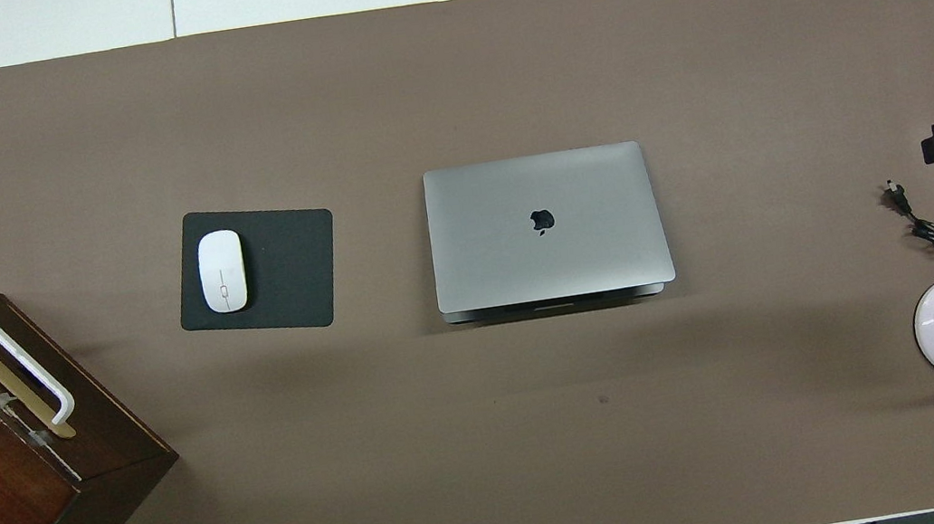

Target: Close laptop with both arms

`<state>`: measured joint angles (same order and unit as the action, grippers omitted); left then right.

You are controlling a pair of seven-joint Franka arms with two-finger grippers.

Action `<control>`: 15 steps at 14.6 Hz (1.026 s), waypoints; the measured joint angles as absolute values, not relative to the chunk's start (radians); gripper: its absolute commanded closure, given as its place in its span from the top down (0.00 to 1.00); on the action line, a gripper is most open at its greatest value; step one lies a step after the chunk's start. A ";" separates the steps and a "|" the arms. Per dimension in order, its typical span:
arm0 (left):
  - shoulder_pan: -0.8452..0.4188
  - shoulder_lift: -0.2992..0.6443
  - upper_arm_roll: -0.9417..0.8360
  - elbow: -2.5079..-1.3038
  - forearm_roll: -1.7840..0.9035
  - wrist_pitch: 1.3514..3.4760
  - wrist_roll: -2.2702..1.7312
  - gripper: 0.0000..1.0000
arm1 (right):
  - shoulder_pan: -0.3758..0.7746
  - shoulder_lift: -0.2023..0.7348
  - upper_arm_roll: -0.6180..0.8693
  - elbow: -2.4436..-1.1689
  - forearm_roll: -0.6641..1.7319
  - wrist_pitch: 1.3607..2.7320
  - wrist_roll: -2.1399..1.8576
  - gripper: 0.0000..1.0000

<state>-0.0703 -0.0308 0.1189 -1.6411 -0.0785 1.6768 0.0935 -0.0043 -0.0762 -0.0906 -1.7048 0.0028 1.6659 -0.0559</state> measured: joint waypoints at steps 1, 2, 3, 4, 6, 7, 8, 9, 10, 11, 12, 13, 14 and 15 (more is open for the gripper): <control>-0.070 -0.022 0.119 -1.629 -0.078 1.673 0.092 1.00 | -0.005 -0.076 -0.091 -1.705 -0.002 1.666 -0.056 1.00; -0.070 -0.014 0.120 -1.618 -0.078 1.673 0.090 1.00 | -0.005 -0.076 -0.091 -1.705 -0.003 1.665 -0.056 1.00; -0.069 -0.006 0.121 -1.607 -0.077 1.673 0.084 1.00 | -0.005 -0.076 -0.091 -1.705 -0.004 1.665 -0.056 1.00; -0.069 0.002 0.121 -1.596 -0.076 1.673 0.074 1.00 | -0.005 -0.076 -0.091 -1.705 -0.004 1.665 -0.056 1.00; -0.068 0.017 0.121 -1.572 -0.075 1.673 0.056 1.00 | -0.005 -0.076 -0.091 -1.705 -0.005 1.665 -0.056 1.00; -0.068 0.024 0.121 -1.561 -0.075 1.673 0.041 1.00 | -0.005 -0.076 -0.091 -1.705 -0.005 1.665 -0.056 1.00; -0.069 0.030 0.119 -1.552 -0.075 1.674 0.015 1.00 | -0.005 -0.076 -0.091 -1.705 -0.005 1.665 -0.056 1.00; -0.071 0.034 0.117 -1.547 -0.075 1.675 -0.011 1.00 | -0.005 -0.076 -0.091 -1.705 -0.005 1.665 -0.056 1.00; -0.072 0.037 0.112 -1.545 -0.075 1.677 -0.031 1.00 | -0.005 -0.076 -0.091 -1.705 -0.005 1.665 -0.056 1.00; -0.073 0.039 0.107 -1.544 -0.075 1.678 -0.043 1.00 | -0.005 -0.077 -0.091 -1.705 -0.005 1.664 -0.056 1.00; -0.073 0.040 0.104 -1.544 -0.075 1.680 -0.048 1.00 | -0.005 -0.077 -0.091 -1.705 -0.005 1.664 -0.056 1.00; -0.073 0.041 0.103 -1.544 -0.075 1.684 -0.049 1.00 | -0.005 -0.077 -0.091 -1.705 -0.005 1.664 -0.056 1.00; -0.073 0.043 0.102 -1.544 -0.075 1.688 -0.049 1.00 | -0.005 -0.077 -0.091 -1.705 -0.005 1.663 -0.056 1.00; -0.073 0.044 0.102 -1.544 -0.075 1.689 -0.049 1.00 | -0.005 -0.077 -0.091 -1.705 -0.005 1.663 -0.056 1.00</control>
